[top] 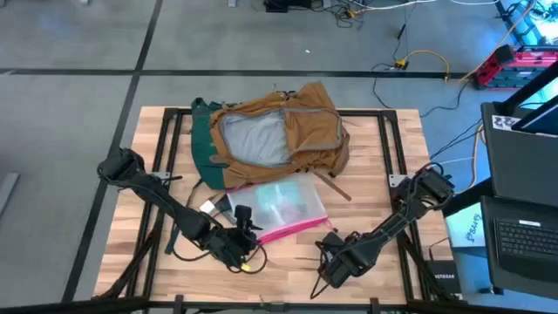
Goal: Unpack backpack
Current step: Put the blue playing cards into the pink zipper pouch
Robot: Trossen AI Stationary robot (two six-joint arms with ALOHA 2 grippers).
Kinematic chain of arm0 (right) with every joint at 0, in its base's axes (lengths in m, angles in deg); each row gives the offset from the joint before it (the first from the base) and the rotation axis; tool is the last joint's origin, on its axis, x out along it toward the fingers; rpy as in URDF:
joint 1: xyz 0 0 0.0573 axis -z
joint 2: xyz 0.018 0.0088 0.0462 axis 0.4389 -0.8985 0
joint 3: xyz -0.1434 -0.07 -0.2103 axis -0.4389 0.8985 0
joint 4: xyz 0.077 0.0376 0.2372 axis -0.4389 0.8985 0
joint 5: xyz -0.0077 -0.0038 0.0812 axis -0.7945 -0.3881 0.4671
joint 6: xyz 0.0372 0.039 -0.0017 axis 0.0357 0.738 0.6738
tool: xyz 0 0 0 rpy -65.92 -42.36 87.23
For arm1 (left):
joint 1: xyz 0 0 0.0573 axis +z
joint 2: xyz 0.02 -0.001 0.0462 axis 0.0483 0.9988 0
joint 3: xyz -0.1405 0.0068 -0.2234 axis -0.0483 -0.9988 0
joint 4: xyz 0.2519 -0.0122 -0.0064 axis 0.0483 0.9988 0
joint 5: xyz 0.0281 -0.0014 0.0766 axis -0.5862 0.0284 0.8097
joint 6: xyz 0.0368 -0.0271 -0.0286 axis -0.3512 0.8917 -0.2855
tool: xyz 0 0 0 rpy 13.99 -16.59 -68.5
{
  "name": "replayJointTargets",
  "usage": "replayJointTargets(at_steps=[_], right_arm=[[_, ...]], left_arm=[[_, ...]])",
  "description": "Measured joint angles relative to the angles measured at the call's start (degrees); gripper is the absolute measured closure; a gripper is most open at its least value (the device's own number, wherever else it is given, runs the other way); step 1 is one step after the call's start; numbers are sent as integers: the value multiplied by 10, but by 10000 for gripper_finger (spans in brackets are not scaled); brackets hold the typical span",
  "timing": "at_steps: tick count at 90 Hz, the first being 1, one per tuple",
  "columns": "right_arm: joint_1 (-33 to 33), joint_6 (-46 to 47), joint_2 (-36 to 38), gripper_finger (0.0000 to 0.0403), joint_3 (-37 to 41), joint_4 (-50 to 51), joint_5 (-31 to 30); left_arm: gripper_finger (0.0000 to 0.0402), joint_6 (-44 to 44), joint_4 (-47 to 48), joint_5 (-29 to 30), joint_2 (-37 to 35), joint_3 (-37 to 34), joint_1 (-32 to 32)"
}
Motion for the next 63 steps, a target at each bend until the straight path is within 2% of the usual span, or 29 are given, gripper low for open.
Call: replayJointTargets(at_steps=[21, 63], right_arm=[[0, -6, 2, 114, -1, -4, 10], [1, -48, -2, 114, -66, 40, -75]], left_arm=[[238, 1, 0, 0, 0, 0, 0], [238, -1, 0, 0, 0, 0, 0]])
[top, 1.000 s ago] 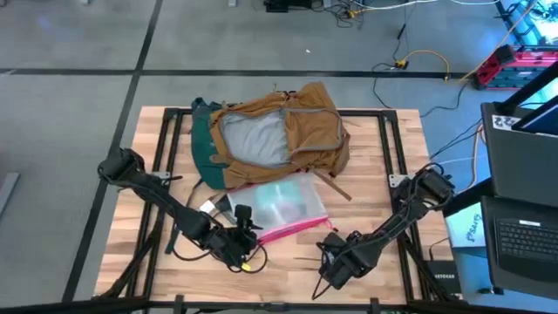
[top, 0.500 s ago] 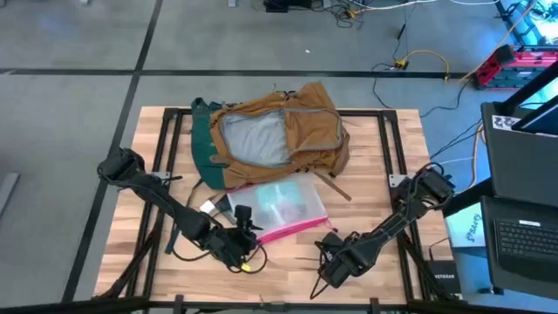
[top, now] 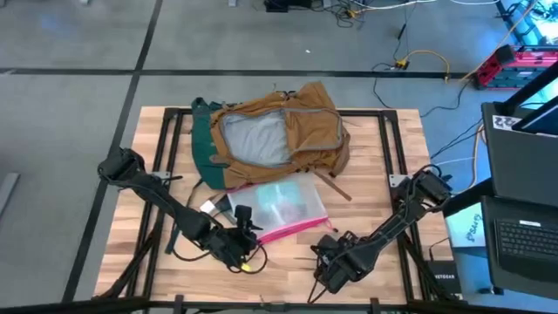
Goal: Unpack backpack
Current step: Put the blue playing cards into the pink zipper pouch
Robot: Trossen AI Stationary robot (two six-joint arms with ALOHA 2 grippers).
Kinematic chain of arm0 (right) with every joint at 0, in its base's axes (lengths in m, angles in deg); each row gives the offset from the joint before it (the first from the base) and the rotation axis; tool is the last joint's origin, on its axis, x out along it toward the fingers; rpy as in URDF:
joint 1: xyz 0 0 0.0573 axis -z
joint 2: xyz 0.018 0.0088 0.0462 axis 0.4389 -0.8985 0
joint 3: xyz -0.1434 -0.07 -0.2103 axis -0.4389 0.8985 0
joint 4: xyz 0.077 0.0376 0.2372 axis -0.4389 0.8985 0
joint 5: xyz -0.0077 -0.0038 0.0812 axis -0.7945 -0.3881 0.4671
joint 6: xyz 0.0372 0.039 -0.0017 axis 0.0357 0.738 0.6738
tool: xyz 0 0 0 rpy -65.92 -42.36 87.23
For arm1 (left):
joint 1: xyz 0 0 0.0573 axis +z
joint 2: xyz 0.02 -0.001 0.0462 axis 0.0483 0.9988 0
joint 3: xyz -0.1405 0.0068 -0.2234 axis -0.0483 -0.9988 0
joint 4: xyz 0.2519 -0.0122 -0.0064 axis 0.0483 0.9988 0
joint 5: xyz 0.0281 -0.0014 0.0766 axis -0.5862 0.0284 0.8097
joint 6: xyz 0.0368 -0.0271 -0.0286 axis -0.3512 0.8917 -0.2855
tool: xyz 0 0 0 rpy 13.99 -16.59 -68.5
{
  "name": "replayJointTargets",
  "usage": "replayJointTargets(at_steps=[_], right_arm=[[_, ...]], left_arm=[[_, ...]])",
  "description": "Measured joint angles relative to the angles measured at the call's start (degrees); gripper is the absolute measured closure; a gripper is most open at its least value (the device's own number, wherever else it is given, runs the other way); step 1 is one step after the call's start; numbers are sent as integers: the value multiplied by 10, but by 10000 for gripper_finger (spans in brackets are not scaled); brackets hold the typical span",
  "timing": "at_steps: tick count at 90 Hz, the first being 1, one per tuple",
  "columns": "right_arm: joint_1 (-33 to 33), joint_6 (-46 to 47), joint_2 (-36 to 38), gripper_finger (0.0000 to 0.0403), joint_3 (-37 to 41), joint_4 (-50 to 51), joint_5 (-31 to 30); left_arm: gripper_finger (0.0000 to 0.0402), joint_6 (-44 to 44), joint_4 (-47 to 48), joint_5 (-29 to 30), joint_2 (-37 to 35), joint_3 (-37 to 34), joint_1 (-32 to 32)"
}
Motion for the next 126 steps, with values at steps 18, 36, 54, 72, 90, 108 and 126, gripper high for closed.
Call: replayJointTargets(at_steps=[18, 36, 54, 72, 90, 108, 126], right_arm=[[2, -28, 1, 114, -34, 9, -41], [19, -66, 2, 114, -46, 3, -74], [43, -118, 3, 114, -52, -20, -95], [69, -176, 3, 114, -52, -70, -99], [86, -207, 4, 114, -53, -95, -99], [89, -208, 4, 114, -53, -96, -98], [89, -209, 4, 114, -53, -96, -97]], left_arm=[[238, -5, 0, -4, 0, 0, 0], [238, 4, 0, -41, 0, 0, -4], [238, 10, -3, -60, 5, 0, -8], [238, -6, -8, -53, 55, 0, -1], [237, 0, -13, 4, 74, 0, 14], [237, 1, -14, 18, 74, 0, 17], [237, 14, -14, -25, 74, 0, 6]])
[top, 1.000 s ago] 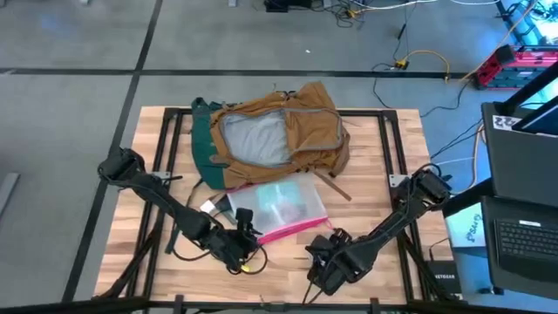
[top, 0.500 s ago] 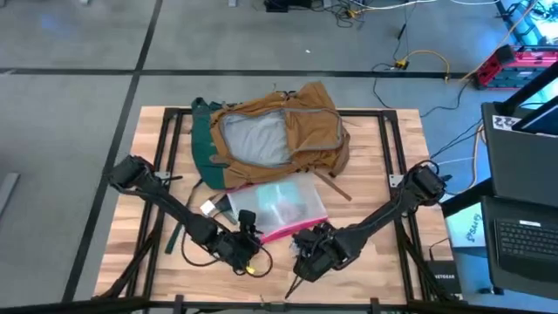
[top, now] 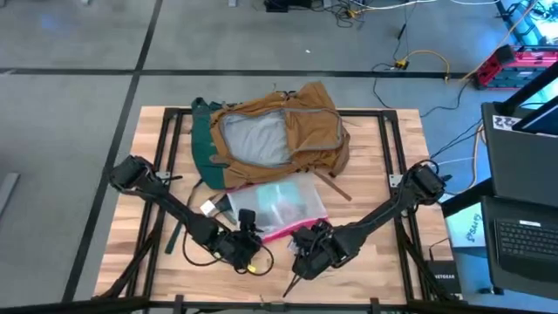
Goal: Unpack backpack
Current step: Put the blue playing cards into the pink zipper pouch
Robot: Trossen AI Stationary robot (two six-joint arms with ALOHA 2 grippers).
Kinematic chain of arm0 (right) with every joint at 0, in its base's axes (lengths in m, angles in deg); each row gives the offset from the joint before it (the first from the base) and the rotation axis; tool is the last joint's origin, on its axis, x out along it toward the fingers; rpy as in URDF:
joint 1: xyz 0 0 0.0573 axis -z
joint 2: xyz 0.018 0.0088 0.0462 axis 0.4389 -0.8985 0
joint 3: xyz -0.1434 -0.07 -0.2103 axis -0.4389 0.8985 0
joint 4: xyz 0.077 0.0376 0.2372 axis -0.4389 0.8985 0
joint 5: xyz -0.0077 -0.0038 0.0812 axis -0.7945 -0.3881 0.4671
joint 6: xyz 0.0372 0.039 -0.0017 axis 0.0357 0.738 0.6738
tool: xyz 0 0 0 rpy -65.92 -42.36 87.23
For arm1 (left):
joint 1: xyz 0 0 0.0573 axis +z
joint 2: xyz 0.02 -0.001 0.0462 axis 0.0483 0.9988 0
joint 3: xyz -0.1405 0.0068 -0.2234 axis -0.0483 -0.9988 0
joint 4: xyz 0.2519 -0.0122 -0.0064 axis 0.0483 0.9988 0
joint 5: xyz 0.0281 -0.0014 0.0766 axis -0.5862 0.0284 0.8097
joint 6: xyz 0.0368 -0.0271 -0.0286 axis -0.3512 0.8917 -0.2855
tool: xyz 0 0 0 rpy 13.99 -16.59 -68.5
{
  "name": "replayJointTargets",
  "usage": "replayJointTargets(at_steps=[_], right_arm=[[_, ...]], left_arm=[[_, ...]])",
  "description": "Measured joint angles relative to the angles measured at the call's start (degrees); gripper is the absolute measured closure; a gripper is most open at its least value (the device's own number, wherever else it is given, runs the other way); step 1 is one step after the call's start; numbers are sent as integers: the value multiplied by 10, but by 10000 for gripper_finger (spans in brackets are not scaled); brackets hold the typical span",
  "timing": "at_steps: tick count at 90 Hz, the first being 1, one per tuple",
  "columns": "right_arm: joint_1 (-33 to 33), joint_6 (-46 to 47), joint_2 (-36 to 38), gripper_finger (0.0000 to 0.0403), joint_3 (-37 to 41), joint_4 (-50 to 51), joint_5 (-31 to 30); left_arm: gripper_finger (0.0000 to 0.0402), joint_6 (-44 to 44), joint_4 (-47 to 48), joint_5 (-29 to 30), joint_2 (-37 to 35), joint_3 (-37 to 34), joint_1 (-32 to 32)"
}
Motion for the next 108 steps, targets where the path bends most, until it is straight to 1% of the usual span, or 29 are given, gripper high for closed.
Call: replayJointTargets(at_steps=[12, 24, 37, 47, 52, 58, 70, 74, 100, 108], right_arm=[[0, -1, 0, 114, 0, 0, 0], [0, -1, 0, 114, 0, 0, 0], [0, -1, 0, 114, 0, -1, 0], [0, -9, 0, 114, 0, -10, 0], [0, -16, 0, 114, 0, -22, 0], [0, -24, 0, 114, 0, -32, 0], [0, -38, 0, 114, 0, -47, 0], [0, -40, 1, 114, 0, -48, 0], [8, -48, 1, 114, 0, -62, -1], [13, -60, 1, 114, 0, -68, -2]], left_arm=[[237, 8, 0, -18, 0, 0, -10], [237, 0, 5, 6, 0, 0, -14], [237, 1, 23, 35, 0, 0, -4], [241, 30, 52, 63, 0, 0, 8], [255, 44, 68, 71, 0, 0, 13], [284, 52, 76, 72, 0, 0, 17], [371, 42, 76, 66, 0, 0, 18], [388, 38, 76, 66, 0, 0, 16], [400, 9, 38, 79, -8, 0, 5], [400, -6, 15, 96, -14, 0, -1]])
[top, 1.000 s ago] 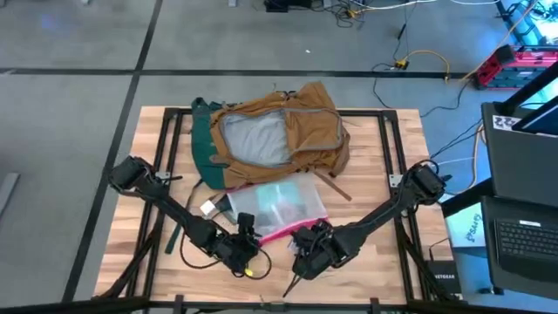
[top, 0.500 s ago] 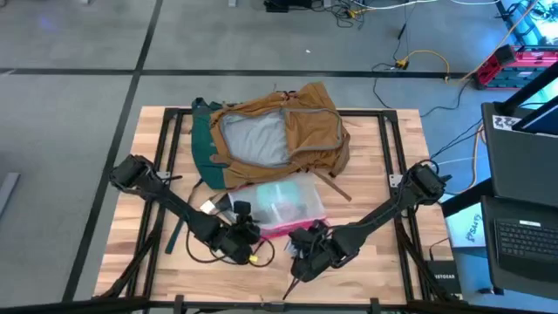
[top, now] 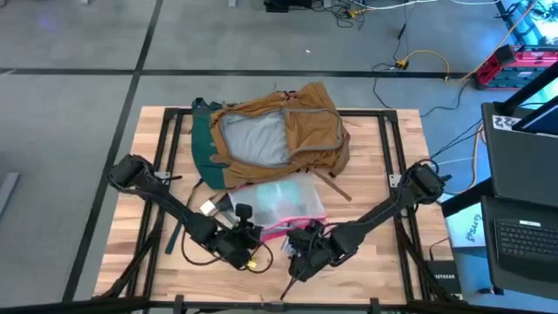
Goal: Unpack backpack
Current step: Put the blue playing cards into the pink zipper pouch
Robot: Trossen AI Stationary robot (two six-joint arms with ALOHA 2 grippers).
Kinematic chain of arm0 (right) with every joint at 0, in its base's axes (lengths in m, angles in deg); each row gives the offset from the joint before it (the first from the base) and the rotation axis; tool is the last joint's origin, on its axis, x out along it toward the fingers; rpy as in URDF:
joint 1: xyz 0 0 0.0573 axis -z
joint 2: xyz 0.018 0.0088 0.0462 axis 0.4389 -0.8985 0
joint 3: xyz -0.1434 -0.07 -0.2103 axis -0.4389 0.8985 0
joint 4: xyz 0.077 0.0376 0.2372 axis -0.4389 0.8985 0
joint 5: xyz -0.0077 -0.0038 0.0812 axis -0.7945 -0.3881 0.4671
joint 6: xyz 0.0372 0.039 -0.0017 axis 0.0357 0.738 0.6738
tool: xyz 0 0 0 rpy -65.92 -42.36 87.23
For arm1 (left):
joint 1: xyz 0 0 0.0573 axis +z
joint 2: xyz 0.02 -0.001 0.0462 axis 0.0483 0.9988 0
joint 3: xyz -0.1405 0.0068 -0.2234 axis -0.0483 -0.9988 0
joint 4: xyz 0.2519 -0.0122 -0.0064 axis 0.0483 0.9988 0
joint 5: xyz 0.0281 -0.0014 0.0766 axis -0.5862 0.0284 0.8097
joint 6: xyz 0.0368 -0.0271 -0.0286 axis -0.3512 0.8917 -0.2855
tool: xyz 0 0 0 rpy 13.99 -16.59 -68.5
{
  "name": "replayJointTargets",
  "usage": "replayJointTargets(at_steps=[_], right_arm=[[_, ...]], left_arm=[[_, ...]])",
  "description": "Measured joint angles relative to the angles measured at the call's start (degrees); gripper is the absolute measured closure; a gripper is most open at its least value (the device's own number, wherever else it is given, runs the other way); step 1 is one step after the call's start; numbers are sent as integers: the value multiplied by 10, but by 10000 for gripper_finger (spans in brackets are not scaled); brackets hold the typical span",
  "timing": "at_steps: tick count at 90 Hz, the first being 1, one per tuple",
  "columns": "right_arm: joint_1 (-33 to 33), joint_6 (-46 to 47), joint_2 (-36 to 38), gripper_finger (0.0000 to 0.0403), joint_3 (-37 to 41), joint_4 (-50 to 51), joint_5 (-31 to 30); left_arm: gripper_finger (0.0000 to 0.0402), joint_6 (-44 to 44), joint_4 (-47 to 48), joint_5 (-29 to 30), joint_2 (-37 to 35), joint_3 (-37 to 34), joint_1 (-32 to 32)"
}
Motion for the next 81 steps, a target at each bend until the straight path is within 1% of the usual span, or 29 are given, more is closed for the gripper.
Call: replayJointTargets(at_steps=[10, 17, 36, 47, 58, 81], right_arm=[[13, -16, -1, 114, 0, -18, -1], [26, -27, -6, 114, 0, -26, 0], [67, -49, -43, 114, 0, -25, 34], [85, -76, -55, 114, 0, -46, 39], [97, -101, -55, 114, 0, -77, 39], [123, -130, -55, 114, 0, -112, 20]], left_arm=[[401, -17, -21, 8, -5, 0, -5], [401, -18, -20, 10, -6, 4, -5], [401, -27, -18, 18, -7, 20, -5], [401, -30, -19, 18, -7, 25, -5], [401, -29, -17, 17, -7, 25, -5], [402, -28, -17, 10, -7, 25, -7]])
